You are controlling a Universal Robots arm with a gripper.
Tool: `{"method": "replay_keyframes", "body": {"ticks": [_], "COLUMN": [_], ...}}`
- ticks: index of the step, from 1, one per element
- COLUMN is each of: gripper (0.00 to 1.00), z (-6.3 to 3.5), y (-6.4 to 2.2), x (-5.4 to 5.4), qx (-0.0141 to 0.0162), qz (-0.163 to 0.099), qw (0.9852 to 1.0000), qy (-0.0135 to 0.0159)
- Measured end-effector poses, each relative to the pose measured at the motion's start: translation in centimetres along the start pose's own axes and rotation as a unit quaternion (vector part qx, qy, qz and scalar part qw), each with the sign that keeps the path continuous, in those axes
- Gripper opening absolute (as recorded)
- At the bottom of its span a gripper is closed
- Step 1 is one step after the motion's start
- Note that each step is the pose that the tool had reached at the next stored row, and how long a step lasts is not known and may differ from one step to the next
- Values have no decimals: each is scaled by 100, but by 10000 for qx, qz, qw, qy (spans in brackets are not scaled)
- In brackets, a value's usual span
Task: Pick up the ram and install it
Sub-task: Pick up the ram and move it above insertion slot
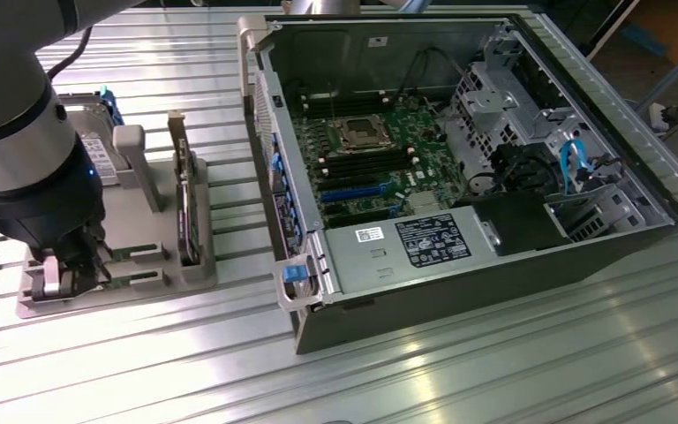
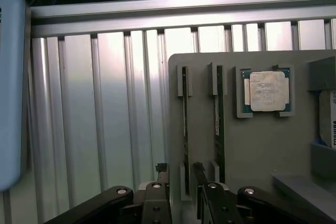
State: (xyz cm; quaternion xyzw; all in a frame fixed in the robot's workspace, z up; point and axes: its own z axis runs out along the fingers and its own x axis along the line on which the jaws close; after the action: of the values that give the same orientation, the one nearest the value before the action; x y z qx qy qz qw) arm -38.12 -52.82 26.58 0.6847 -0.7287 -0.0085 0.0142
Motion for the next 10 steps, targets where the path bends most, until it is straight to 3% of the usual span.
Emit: {"method": "replay_keyframes", "body": {"ticks": [10], "gripper": [30], "z": [25], "y": [-2], "x": [-5], "qx": [0], "qz": [-1], "qw": [10000], "qy": [0]}}
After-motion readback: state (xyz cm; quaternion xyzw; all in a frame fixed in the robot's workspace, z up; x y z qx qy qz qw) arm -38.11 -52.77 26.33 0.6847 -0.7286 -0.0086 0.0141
